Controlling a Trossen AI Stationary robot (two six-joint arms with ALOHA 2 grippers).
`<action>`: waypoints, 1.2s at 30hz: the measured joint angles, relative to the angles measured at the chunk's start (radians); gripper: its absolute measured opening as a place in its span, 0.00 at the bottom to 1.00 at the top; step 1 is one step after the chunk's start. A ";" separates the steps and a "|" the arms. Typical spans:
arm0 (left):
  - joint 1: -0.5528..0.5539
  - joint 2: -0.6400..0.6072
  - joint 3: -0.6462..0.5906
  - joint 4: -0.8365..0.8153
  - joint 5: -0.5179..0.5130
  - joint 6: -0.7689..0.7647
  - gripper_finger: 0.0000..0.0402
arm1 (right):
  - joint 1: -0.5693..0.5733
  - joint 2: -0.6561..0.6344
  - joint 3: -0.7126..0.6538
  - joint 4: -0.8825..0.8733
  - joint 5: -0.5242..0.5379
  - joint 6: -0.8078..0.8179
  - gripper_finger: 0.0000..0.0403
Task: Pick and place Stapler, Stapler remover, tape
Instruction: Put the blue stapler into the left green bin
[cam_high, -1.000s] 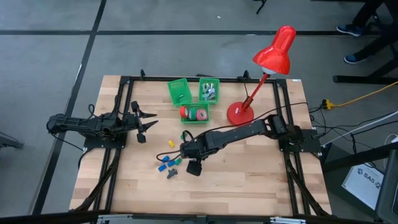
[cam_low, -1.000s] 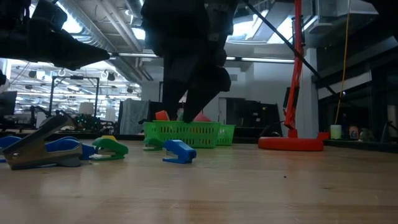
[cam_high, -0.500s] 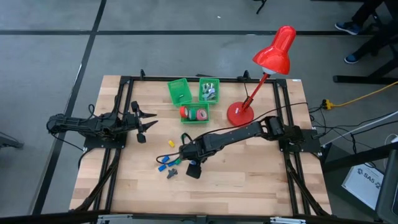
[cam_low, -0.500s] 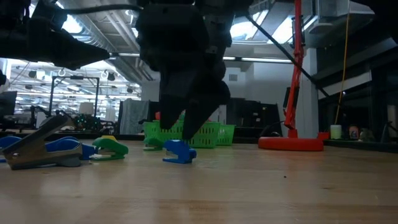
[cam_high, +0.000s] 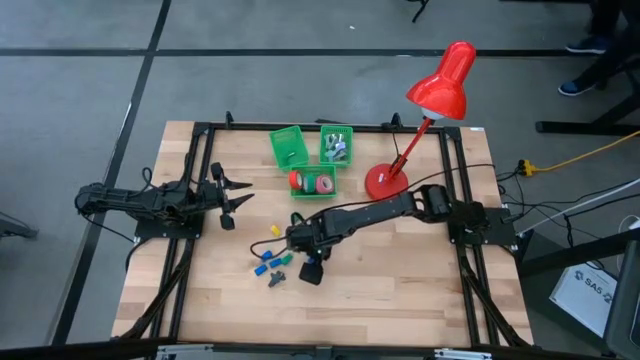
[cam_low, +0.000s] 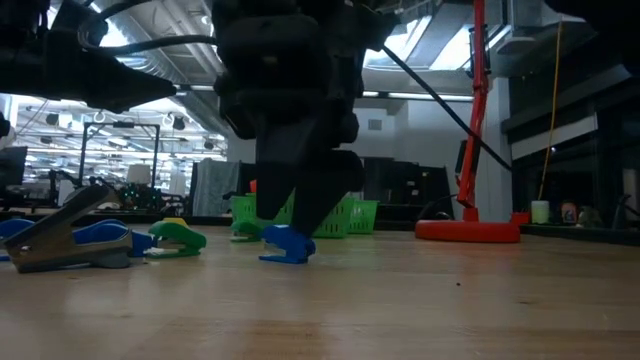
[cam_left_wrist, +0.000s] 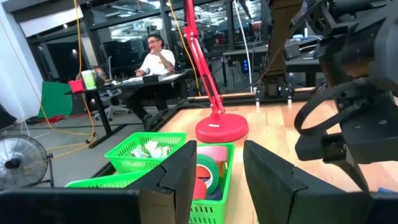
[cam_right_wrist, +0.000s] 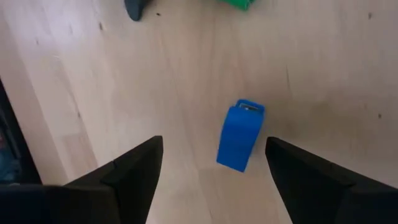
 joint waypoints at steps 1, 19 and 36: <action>0.000 0.000 0.000 -0.001 0.000 0.000 0.32 | -0.005 0.000 0.000 -0.004 -0.013 -0.004 0.72; 0.000 0.000 0.000 0.001 0.000 0.000 0.32 | -0.019 -0.001 0.000 -0.268 0.148 -0.561 0.72; 0.000 0.000 0.000 0.000 0.000 0.000 0.32 | 0.106 0.016 0.000 -0.065 0.359 -0.469 0.72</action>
